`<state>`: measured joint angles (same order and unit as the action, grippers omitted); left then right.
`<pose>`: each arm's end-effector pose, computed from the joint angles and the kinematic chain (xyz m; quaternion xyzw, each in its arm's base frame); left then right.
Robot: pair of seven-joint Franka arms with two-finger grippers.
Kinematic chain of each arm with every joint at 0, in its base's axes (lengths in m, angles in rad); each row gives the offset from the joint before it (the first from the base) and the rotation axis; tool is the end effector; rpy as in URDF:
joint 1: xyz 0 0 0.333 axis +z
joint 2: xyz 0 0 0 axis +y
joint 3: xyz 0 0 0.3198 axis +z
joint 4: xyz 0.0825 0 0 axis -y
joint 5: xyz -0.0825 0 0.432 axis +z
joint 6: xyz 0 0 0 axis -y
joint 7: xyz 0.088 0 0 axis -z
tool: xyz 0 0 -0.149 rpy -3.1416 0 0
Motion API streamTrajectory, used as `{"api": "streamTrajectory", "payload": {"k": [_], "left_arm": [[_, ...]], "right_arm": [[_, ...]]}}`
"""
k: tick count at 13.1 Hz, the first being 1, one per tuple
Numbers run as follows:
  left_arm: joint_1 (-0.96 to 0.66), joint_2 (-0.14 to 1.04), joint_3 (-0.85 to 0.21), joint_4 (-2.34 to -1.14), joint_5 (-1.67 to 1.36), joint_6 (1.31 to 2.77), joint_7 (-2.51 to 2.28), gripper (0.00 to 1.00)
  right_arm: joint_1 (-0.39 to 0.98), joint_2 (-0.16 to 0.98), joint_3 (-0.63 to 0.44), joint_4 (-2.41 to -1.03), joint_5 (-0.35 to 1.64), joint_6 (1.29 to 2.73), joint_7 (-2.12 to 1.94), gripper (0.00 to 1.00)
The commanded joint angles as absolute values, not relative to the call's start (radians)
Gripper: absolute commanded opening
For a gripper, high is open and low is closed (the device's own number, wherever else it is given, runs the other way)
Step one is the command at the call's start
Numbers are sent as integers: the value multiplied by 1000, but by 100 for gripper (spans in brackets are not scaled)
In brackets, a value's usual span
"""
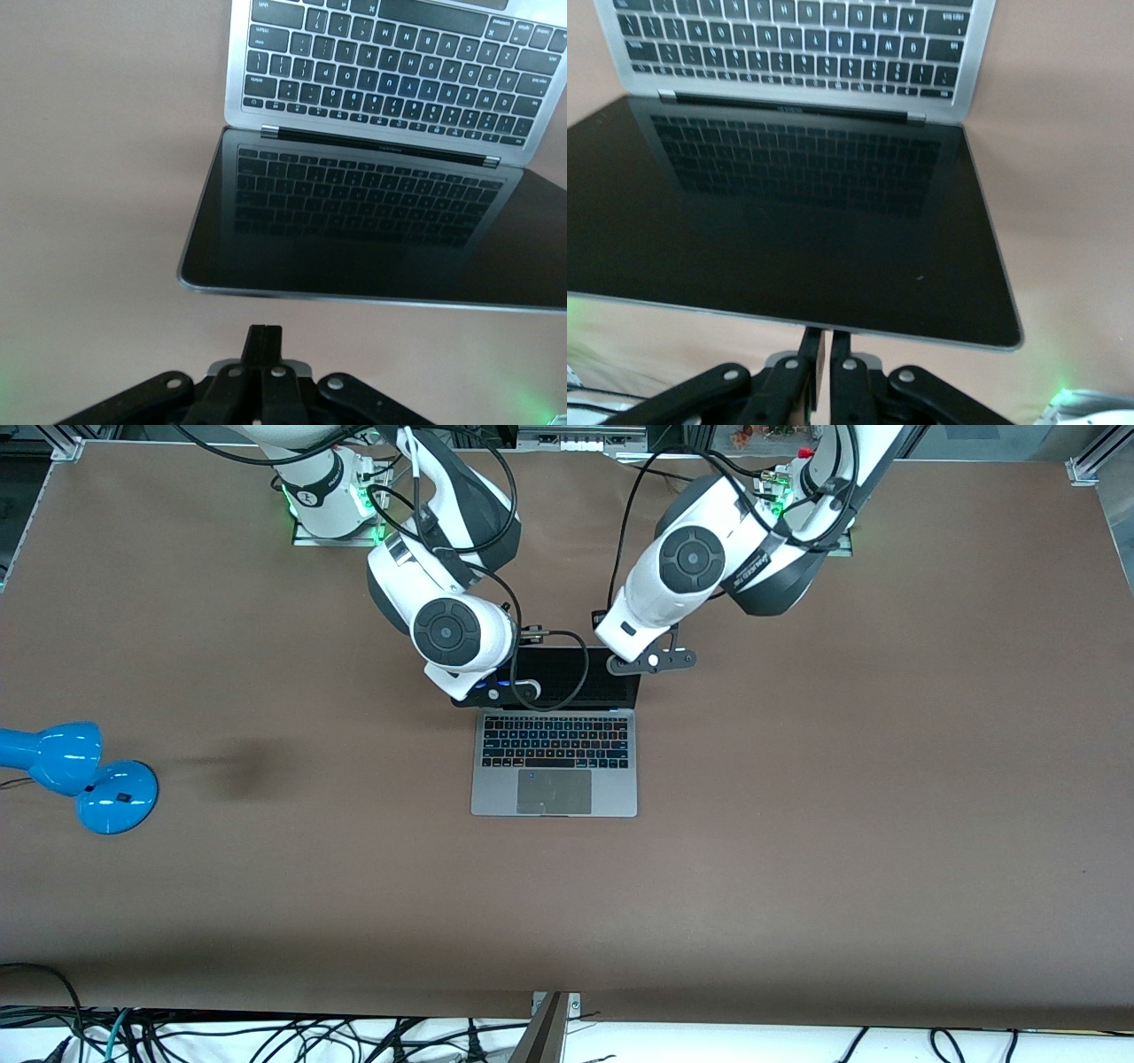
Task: Close laptop with both arms from behind
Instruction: 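Lower both grippers behind the laptop screen's top edge, then push the screen forward with both grippers toward the keyboard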
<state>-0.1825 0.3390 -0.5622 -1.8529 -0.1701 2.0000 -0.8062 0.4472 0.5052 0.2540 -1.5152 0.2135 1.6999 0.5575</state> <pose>0.4700 -0.4424 0.2962 0.9808 0.0773 -0.1662 0.0662 0.5207 0.4544 0.3063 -0.9742 -0.0347 0.2188 0.0440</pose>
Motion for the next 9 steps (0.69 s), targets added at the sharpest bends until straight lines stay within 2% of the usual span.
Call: {"api": "streamTrajectory", "payload": {"k": [1,4,9], "left_arm": [[-167,376,-563,-1830,-189,2006,-799,0],[-167,383,-561,-1827,-187,2028,-799,0],[-169,443,-551,-1753,-140,2033,-793,0]], "right_arm": [[448,495,239,-1514,189,1750,569,10],[446,495,236,-1514,179,1779,569,10],[445,495,207,-1514,172,1861,561,10]]}}
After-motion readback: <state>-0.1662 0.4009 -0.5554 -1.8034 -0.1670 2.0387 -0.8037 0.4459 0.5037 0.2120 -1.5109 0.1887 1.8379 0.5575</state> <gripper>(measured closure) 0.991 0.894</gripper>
